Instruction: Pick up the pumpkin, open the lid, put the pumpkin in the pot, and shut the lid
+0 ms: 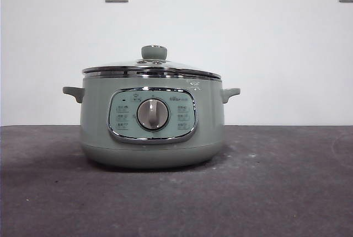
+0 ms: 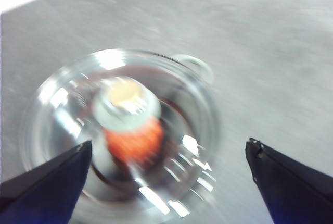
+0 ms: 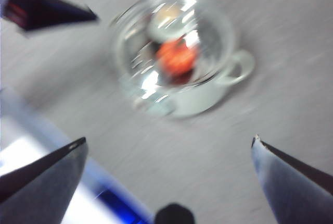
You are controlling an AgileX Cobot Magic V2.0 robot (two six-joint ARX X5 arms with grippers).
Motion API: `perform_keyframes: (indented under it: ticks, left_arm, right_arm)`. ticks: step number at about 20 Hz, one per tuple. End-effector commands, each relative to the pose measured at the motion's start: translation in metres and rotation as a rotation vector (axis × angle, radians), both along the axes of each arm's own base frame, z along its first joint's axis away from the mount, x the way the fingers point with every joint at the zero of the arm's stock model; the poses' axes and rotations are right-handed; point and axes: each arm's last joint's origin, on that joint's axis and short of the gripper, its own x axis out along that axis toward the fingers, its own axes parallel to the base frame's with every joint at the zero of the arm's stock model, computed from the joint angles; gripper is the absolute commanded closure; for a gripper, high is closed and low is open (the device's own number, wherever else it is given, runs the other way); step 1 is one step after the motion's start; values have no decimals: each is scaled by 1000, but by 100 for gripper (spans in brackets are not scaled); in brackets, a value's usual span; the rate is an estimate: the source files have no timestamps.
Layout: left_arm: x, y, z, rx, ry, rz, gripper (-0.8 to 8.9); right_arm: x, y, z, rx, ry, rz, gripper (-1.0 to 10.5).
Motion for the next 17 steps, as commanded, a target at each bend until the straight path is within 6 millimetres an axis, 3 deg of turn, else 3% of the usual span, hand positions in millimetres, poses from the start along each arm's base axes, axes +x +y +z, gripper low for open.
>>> perform_keyframes:
  ticks: [1, 2, 3, 4, 5, 9, 17]
  left_arm:
    - [-35, 15, 20, -62, -7, -65, 478]
    - [-48, 21, 25, -76, -10, -83, 573]
    - [-61, 28, 29, -84, -17, -89, 698]
    - [-71, 33, 32, -86, -23, -89, 816]
    - [-80, 38, 35, -89, -28, -89, 820]
    - [-101, 49, 40, -93, -48, -83, 821]
    - [-103, 50, 39, -86, -36, -82, 817]
  right_arm:
    - [4, 6, -4, 31, 82, 67, 354]
    - [6, 8, -6, 33, 106, 82, 379]
    - [7, 10, -8, 31, 129, 97, 512]
    - [8, 11, -9, 17, 137, 107, 705]
    - [10, 12, -10, 7, 136, 114, 920]
    - [11, 12, -10, 3, 122, 121, 948]
    - [9, 11, -9, 18, 134, 100, 947]
